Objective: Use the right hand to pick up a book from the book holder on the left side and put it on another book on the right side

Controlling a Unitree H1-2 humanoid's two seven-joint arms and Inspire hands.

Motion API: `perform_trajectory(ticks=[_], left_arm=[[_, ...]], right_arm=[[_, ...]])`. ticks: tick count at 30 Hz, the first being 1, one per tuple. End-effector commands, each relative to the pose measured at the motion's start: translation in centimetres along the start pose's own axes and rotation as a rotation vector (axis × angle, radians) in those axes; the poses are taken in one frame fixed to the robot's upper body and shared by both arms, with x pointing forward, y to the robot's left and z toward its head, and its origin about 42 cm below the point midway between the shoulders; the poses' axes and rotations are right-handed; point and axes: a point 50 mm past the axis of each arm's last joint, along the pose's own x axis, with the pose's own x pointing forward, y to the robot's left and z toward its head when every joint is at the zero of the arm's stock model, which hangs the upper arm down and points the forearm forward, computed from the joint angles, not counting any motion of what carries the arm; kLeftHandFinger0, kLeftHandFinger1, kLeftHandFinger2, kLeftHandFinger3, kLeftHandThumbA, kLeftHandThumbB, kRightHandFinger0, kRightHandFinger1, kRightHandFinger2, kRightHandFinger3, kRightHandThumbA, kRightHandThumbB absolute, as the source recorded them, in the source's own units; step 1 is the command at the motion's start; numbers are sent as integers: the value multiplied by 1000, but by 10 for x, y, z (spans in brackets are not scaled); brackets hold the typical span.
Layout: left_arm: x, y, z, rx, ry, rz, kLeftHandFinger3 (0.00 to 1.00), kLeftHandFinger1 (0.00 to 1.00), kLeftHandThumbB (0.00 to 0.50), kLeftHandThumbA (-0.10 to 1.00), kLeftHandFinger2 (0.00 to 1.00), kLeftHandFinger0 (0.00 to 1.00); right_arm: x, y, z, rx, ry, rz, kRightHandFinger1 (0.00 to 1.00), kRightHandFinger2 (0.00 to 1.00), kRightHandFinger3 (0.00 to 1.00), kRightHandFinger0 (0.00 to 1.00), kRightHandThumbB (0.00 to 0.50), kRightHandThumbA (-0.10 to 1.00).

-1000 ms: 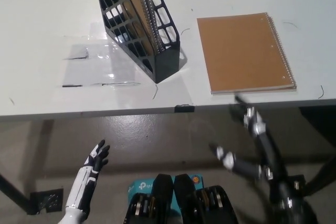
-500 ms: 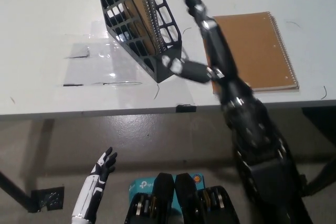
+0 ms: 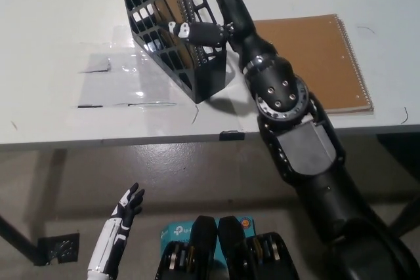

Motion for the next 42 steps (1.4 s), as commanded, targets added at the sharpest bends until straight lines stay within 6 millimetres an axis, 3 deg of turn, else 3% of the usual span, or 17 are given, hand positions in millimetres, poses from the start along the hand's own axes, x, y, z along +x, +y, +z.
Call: perform_trajectory(ticks=[1, 8, 12, 16, 19, 22, 27, 31, 39, 42], left_arm=[[5, 5, 10, 22, -74, -14, 1000, 1000, 196, 1000, 1000, 1000], [8, 4, 10, 21, -75, -19, 1000, 1000, 211, 1000, 1000, 1000], [3, 1, 8, 12, -67, -19, 1000, 1000, 199, 1000, 1000, 1000], [9, 4, 11, 26, -77, -26, 1000, 1000, 191, 1000, 1000, 1000], [11, 4, 13, 38, -77, -21, 1000, 1000, 191, 1000, 1000, 1000], [8, 3, 12, 40, -74, -25, 1000, 1000, 185, 1000, 1000, 1000], [6, -1, 9, 30, -71, -33, 1000, 1000, 191, 1000, 1000, 1000], [7, -1, 11, 38, -69, -26, 1000, 1000, 188, 1000, 1000, 1000], [8, 0, 13, 47, -77, -28, 1000, 1000, 173, 1000, 1000, 1000], [11, 1, 15, 58, -80, -24, 1000, 1000, 177, 1000, 1000, 1000]], right_arm=[[24, 1, 34, 1, -91, -27, 1000, 1000, 1000, 956, 213, 871], [34, 5, 32, -4, -58, -25, 1000, 1000, 1000, 856, 212, 890], [37, 13, 27, 6, -36, -11, 1000, 1000, 1000, 972, 181, 866], [43, 13, 27, 5, -28, -10, 1000, 1000, 1000, 1000, 181, 873], [46, 7, 24, 20, -10, -33, 1000, 1000, 1000, 928, 209, 894], [45, 5, 19, 30, 10, -43, 1000, 1000, 1000, 899, 200, 891], [44, 1, 11, 25, 25, -44, 1000, 1000, 1000, 927, 206, 895], [43, 3, 7, 24, 30, -43, 1000, 1000, 1000, 863, 196, 867], [40, 4, -1, 22, 48, -41, 1000, 1000, 1000, 887, 208, 884], [43, 2, 0, 26, 43, -40, 1000, 1000, 1000, 852, 200, 878]])
